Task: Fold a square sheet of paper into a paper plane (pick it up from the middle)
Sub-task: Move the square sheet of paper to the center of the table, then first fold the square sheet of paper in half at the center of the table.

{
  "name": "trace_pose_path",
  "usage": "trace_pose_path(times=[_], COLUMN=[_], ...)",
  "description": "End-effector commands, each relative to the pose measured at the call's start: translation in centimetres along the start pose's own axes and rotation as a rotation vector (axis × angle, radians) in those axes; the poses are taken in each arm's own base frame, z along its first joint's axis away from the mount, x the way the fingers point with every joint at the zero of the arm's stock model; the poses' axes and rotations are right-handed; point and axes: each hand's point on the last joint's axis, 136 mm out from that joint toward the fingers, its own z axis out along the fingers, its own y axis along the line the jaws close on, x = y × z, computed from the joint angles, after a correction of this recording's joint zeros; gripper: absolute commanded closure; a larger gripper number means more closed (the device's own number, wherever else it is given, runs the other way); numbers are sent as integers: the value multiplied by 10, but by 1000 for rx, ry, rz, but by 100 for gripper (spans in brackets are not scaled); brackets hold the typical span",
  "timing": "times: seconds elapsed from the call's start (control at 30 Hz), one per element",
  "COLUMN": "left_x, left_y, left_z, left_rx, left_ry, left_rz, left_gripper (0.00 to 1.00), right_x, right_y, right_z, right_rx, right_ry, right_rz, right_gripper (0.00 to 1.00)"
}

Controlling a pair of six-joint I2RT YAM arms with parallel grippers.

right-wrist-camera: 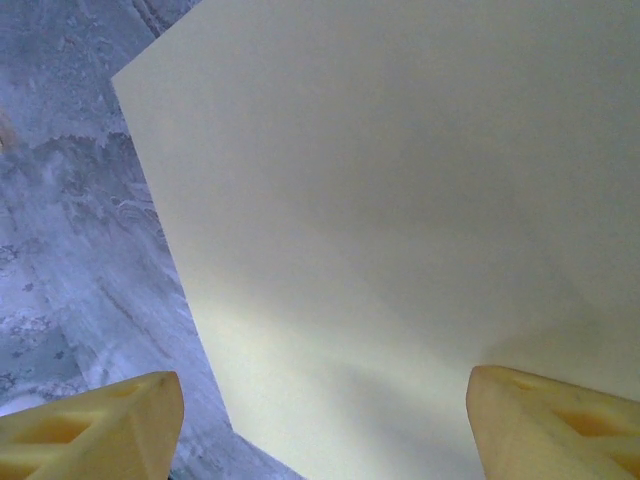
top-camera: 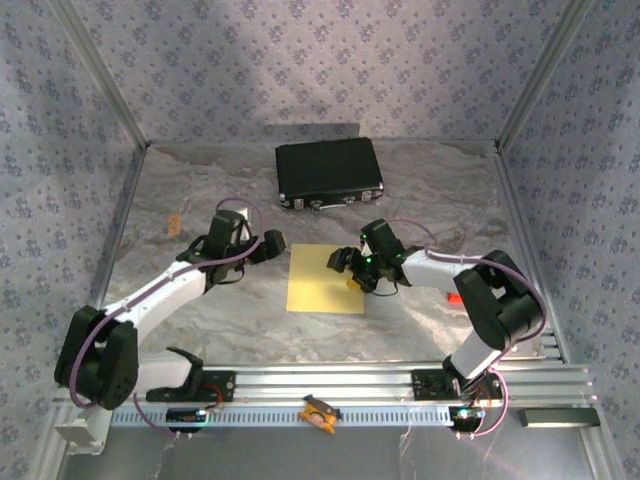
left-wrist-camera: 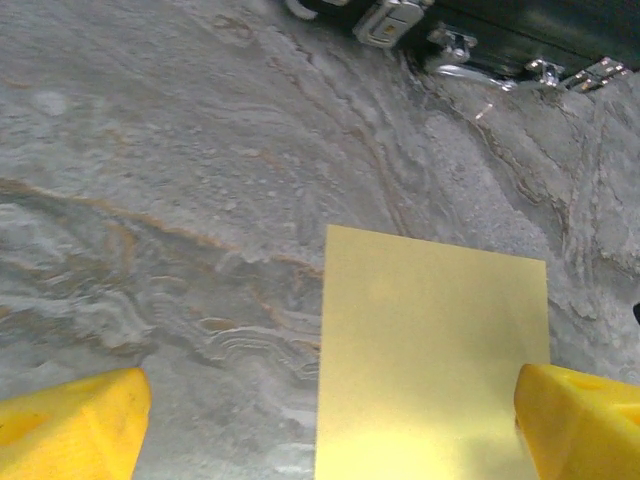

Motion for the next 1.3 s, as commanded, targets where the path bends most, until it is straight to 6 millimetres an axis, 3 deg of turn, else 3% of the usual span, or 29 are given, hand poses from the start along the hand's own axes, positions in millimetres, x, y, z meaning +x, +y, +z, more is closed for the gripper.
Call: trace_pose_path(times=[0.0,0.23,0.5,0.8,1.27], left_x=[7,44,103,108,123], left_y=[-19,-45,-76,-69,-72], left_z=[8,40,73,73,90], left_rx=[7,-196,-304,-444,-441], left_ry=[65,249,442,482,552], left_rz=[14,123,184,251,277], left_gripper=[9,11,7,2,0], right_x=[-15,-41,-50,-49,-47], right_y=[10,-44,-61,-57,-51], right_z=[-27,-84,-124,-130,-124], right_rx=[-26,157,207,174,135], right_ry=[-98,-308,-406,-405,-367], right_rz=[-3,11,-19,-52,-85], right_gripper=[22,5,1,1,1])
